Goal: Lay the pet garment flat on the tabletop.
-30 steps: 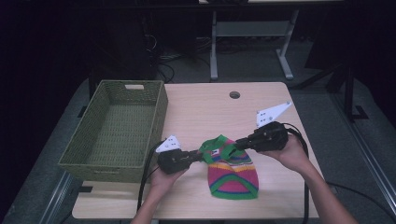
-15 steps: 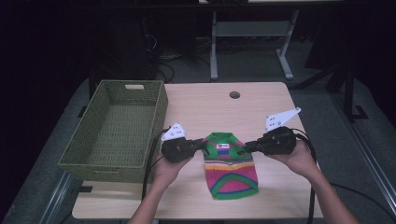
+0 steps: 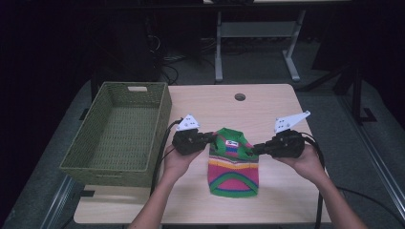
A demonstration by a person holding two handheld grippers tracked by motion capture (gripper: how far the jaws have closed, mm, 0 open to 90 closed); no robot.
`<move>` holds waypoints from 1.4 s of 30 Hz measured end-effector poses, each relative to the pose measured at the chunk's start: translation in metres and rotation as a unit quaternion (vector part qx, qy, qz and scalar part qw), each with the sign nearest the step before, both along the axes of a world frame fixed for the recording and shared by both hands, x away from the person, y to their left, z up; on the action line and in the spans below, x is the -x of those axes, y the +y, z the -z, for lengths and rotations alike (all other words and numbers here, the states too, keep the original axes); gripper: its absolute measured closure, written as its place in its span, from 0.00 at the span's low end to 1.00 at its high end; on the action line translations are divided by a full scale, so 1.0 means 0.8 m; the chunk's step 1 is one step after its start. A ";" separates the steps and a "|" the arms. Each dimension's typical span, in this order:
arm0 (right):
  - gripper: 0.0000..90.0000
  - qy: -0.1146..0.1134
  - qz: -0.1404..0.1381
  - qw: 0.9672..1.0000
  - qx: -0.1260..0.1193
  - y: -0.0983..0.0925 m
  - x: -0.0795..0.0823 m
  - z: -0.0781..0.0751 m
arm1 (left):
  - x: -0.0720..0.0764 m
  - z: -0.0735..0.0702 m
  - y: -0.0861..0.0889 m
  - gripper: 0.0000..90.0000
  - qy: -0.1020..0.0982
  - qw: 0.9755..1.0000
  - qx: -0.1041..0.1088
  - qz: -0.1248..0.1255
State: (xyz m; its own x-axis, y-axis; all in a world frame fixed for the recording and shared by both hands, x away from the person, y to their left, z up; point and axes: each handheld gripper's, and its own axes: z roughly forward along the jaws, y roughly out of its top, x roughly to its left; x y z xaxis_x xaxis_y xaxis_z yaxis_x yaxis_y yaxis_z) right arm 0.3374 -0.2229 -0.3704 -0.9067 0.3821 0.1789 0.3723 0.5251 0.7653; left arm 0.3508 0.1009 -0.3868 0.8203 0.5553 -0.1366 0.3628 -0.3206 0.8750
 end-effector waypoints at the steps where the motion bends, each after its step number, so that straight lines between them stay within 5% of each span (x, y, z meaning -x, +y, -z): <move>1: 0.94 0.000 0.002 1.000 -0.001 0.000 -0.001 0.000 | -0.002 0.001 -0.001 0.92 0.002 1.000 0.000 -0.001; 25: 0.94 0.028 0.039 0.999 0.019 -0.006 -0.039 0.015 | -0.018 0.022 0.001 0.92 0.034 0.999 -0.008 0.002; 29: 0.93 0.037 0.046 0.998 0.015 -0.006 -0.052 0.020 | -0.026 0.025 -0.001 0.91 0.032 0.999 -0.005 -0.015; 31: 0.74 0.036 0.095 0.995 0.002 -0.007 -0.075 0.022 | -0.037 0.025 -0.004 0.67 0.024 0.998 -0.005 -0.063; 32: 0.72 0.043 0.132 0.990 -0.002 -0.009 -0.087 0.021 | -0.042 0.024 -0.004 0.60 0.032 0.997 -0.002 -0.073; 34: 0.70 0.057 0.153 0.986 -0.025 -0.014 -0.105 0.023 | -0.049 0.023 -0.002 0.57 0.044 0.996 0.016 -0.078; 36: 0.65 0.066 0.173 0.983 -0.013 -0.016 -0.115 0.031 | -0.047 0.022 -0.003 0.54 0.045 0.996 0.010 -0.075; 42: 0.58 0.080 0.178 0.981 0.002 -0.022 -0.106 0.050 | -0.036 0.024 -0.006 0.50 0.043 0.997 -0.011 -0.064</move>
